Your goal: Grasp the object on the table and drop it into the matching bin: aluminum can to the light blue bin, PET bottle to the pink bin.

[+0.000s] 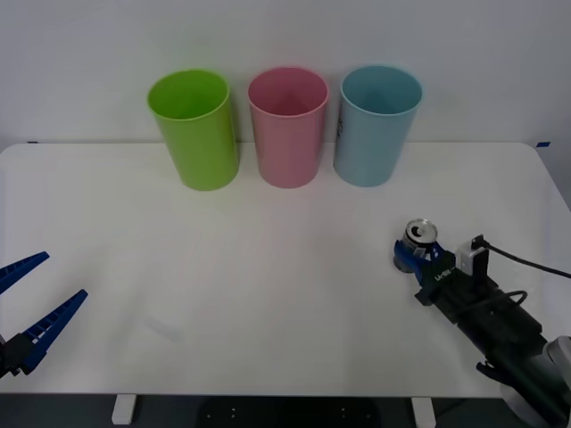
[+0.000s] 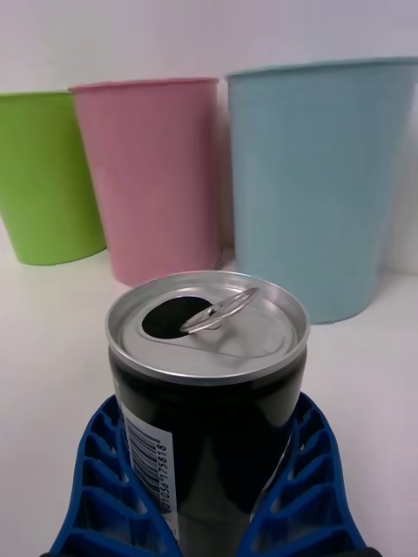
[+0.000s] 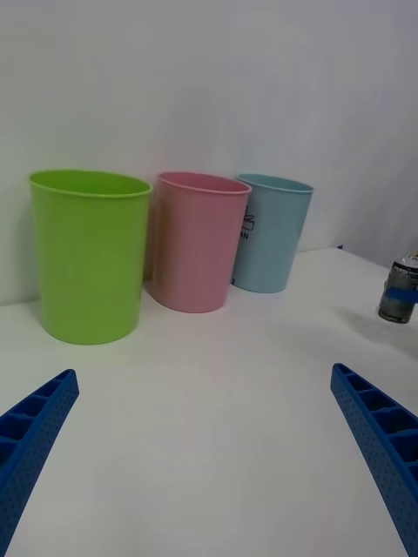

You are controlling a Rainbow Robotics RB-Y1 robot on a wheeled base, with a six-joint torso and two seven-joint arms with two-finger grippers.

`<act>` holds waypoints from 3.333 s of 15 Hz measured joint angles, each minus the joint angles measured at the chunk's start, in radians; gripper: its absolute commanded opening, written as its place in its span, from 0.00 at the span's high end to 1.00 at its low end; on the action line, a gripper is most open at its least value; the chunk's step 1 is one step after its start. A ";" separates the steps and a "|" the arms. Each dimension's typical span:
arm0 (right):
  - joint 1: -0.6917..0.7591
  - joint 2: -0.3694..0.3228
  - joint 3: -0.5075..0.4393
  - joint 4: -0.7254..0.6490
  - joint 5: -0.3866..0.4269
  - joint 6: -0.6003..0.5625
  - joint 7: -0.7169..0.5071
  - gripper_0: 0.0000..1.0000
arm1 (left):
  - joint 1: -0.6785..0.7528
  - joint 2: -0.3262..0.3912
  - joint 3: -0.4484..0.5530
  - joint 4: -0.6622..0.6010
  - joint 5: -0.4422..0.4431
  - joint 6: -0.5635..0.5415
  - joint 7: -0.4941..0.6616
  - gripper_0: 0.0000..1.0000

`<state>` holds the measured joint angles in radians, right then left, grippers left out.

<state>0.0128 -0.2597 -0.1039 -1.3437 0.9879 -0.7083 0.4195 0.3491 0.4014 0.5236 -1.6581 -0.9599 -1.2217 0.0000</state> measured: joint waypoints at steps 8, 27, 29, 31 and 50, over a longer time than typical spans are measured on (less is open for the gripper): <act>0.009 -0.035 -0.006 -0.215 0.024 0.030 -0.271 1.00 | 0.000 0.000 0.000 0.000 0.000 0.000 0.000 0.00; -0.221 -0.294 -0.008 -0.328 0.186 0.098 -0.641 1.00 | 0.000 0.000 0.000 0.000 0.000 0.000 0.000 0.00; -0.290 -0.304 0.010 -0.253 0.197 0.086 -0.649 1.00 | 0.000 0.000 0.000 0.000 0.000 0.000 0.000 0.00; -0.371 -0.305 0.020 -0.167 0.225 0.069 -0.663 1.00 | 0.000 0.000 0.000 0.000 0.000 0.000 0.000 0.00; -0.999 -0.158 0.034 0.614 0.428 0.154 -0.667 1.00 | 0.000 0.000 0.000 0.000 0.000 0.000 0.000 0.00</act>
<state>-0.9863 -0.4179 -0.0703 -0.7297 1.4156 -0.5545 -0.2472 0.3490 0.4014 0.5236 -1.6581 -0.9599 -1.2217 0.0000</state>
